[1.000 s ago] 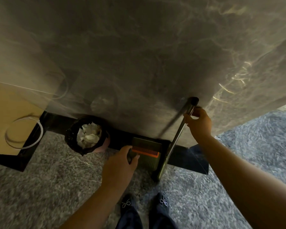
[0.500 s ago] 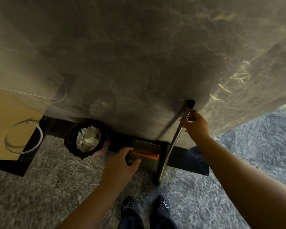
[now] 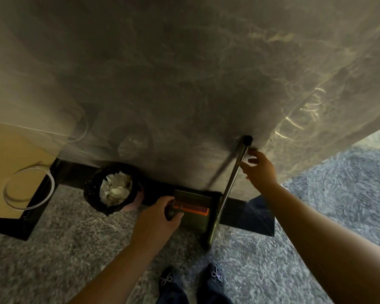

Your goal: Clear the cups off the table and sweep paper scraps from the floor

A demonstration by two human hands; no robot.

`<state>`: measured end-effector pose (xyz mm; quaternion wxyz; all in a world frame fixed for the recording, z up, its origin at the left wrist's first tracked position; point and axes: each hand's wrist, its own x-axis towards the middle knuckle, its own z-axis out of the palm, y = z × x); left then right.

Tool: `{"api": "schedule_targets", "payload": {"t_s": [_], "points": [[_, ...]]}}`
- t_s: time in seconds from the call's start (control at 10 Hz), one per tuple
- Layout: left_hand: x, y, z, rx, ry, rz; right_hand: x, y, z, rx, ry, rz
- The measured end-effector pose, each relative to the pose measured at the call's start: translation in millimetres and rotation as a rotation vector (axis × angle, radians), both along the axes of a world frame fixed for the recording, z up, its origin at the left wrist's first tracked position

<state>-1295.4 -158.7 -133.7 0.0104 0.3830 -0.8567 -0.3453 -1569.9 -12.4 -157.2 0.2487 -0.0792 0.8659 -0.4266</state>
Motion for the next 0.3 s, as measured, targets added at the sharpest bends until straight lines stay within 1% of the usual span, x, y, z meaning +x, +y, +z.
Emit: {"api": "schedule_targets", "payload": {"t_s": [0.2, 0.3], "points": [[5.4, -5.8, 10.5, -0.032, -0.110, -0.078, 8.9, 10.2, 10.7, 0.087, 0.065, 0.023], [9.0, -13.6, 19.3, -0.045, -0.122, -0.110, 22.9, 14.2, 22.5, 0.134, 0.074, -0.024]]}}
